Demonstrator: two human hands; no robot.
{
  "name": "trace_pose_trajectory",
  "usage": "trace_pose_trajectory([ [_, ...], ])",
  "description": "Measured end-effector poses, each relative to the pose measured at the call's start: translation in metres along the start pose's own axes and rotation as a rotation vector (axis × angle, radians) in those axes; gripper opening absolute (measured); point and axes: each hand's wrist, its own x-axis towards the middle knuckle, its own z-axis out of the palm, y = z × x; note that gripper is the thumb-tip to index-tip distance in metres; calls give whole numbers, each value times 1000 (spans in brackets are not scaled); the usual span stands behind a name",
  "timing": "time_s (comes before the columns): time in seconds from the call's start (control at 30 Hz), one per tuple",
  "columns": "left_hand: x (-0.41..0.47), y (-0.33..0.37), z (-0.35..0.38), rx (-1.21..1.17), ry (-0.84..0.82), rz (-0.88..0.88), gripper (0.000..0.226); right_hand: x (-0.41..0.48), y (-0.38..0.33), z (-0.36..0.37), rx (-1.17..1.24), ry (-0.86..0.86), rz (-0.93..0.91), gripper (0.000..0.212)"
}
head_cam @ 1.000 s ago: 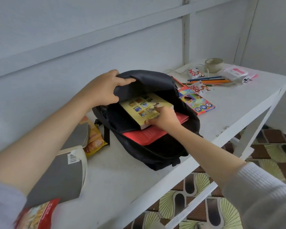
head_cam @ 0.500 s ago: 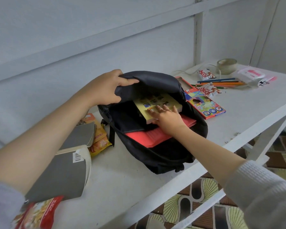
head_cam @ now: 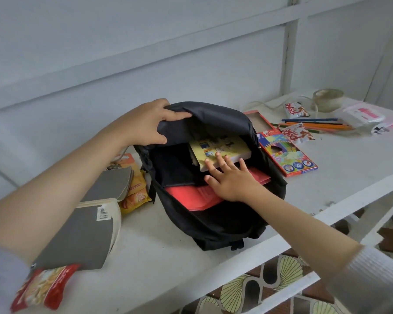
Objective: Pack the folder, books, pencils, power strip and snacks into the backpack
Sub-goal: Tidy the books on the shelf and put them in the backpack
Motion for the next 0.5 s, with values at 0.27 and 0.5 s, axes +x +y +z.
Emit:
trace_pose_trajectory([
  [0.27, -3, 10, 3, 6, 1, -9, 81, 29, 9, -3, -60, 4, -21, 54],
  [0.5, -11, 16, 14, -52, -9, -75, 73, 24, 3, -14, -82, -67, -37, 58],
])
